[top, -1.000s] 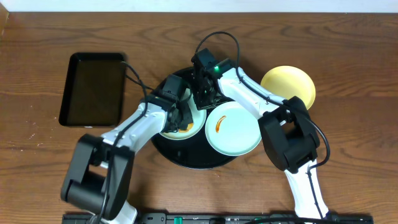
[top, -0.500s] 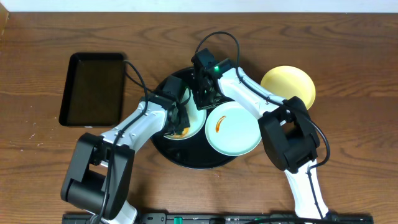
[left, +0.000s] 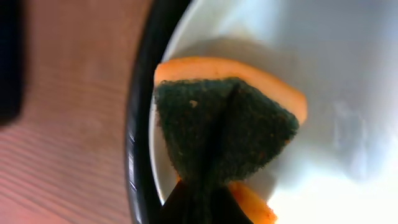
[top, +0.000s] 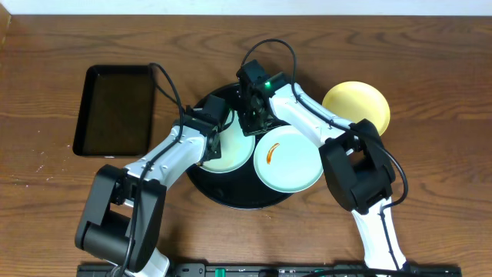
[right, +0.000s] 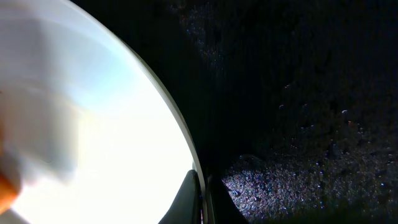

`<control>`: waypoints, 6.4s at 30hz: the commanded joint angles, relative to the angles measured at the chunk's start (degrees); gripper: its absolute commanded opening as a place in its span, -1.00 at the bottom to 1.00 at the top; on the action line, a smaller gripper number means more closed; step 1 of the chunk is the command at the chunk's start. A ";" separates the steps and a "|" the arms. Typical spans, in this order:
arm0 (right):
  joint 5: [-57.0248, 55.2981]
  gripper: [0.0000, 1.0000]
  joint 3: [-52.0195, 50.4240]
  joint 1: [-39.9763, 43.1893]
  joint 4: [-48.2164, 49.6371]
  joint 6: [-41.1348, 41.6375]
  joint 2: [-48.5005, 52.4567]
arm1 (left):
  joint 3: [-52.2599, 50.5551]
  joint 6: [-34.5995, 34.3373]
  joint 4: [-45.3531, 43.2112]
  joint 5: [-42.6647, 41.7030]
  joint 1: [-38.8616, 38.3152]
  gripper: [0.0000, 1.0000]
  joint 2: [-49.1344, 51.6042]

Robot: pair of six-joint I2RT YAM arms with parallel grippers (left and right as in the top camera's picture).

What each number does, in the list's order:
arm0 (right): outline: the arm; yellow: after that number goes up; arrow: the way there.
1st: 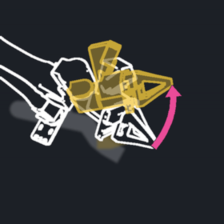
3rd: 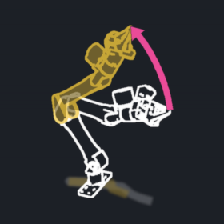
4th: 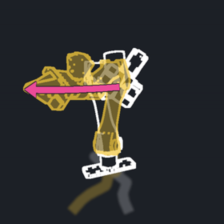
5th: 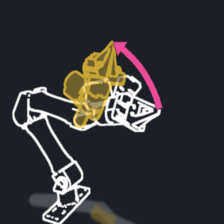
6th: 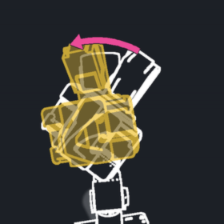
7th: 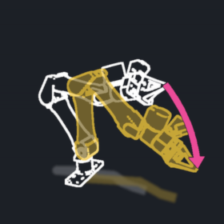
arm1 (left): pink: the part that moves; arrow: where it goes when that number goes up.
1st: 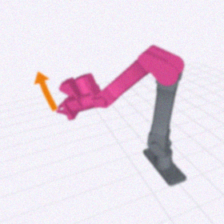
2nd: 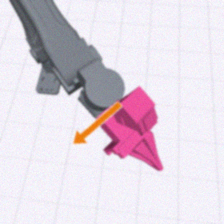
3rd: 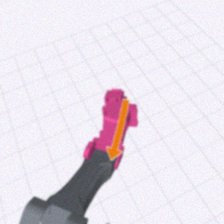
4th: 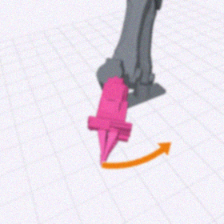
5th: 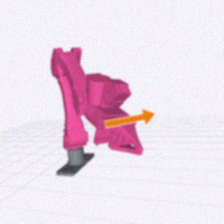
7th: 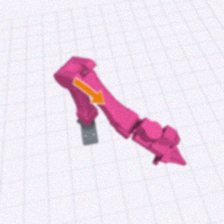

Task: Clean dirty plates on tray and stack at the side
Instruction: 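Keep scrubbing the green plate surface with the left gripper's sponge, then tilt and lift the green plate off the tray with the right gripper, then carry the green plate right and lower it onto the cream plate, then release the green plate on the cream plate and raise the right gripper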

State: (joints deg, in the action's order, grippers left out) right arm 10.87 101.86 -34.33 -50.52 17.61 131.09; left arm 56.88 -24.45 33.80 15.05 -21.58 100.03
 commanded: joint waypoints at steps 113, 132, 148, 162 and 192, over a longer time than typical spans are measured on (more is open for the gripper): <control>-64.00 -0.98 46.62 -6.67 -35.82 -21.55 0.37 | -0.42 -1.16 1.53 -11.45 0.39 -0.83 -18.43; 12.72 -0.98 46.40 26.25 -40.57 -23.06 0.39 | -0.42 -1.16 1.75 -11.45 0.39 -0.84 -18.43; -0.35 -0.97 37.57 44.30 -46.77 -21.38 0.39 | -0.42 -1.16 2.14 -11.45 0.39 -0.83 -18.43; -1.25 -0.97 16.61 45.86 -29.38 -18.86 0.39 | -0.42 -1.16 2.21 -11.45 0.39 -0.83 -18.43; 15.89 0.25 14.69 33.97 -42.71 -21.88 -1.55 | -0.42 -1.36 1.07 -11.45 0.39 -0.83 -18.43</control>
State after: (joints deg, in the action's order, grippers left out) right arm 26.52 115.44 4.45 -92.73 -3.86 131.39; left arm 56.93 -25.50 34.92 3.33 -21.43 81.28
